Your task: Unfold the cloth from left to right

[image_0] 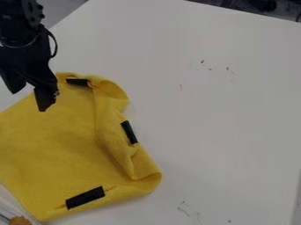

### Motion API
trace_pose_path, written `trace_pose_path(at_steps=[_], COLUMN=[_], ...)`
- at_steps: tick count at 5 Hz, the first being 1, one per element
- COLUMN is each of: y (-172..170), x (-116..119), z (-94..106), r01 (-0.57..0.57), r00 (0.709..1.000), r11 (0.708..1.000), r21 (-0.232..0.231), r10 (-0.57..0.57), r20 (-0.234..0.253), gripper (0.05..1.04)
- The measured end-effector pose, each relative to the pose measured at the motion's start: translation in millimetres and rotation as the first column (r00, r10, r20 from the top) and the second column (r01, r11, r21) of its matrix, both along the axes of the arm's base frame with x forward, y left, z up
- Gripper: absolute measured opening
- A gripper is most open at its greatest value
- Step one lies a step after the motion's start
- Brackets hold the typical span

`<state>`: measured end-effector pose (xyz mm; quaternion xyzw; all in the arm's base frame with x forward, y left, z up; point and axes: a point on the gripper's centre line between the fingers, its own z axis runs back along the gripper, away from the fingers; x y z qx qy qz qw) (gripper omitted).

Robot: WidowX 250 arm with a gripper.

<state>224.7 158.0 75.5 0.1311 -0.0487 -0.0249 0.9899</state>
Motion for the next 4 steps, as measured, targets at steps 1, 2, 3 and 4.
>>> trace_pose_path(at_steps=[1,2,3,4], y=[-3,-34,-59,-101], x=[-2,9,20,33], z=[-5.5,-1.8,4.4,0.9], r01=[-0.006,0.044,0.064,0.058], r00=[1.0,0.998,0.997,0.998], r11=[1.0,0.999,0.996,0.988], r21=[-0.014,-0.029,-0.06,-0.141], r10=[0.006,-0.045,-0.066,-0.058], r20=[-0.023,-0.032,-0.037,0.002], gripper=[1.001,1.001,1.001,1.001])
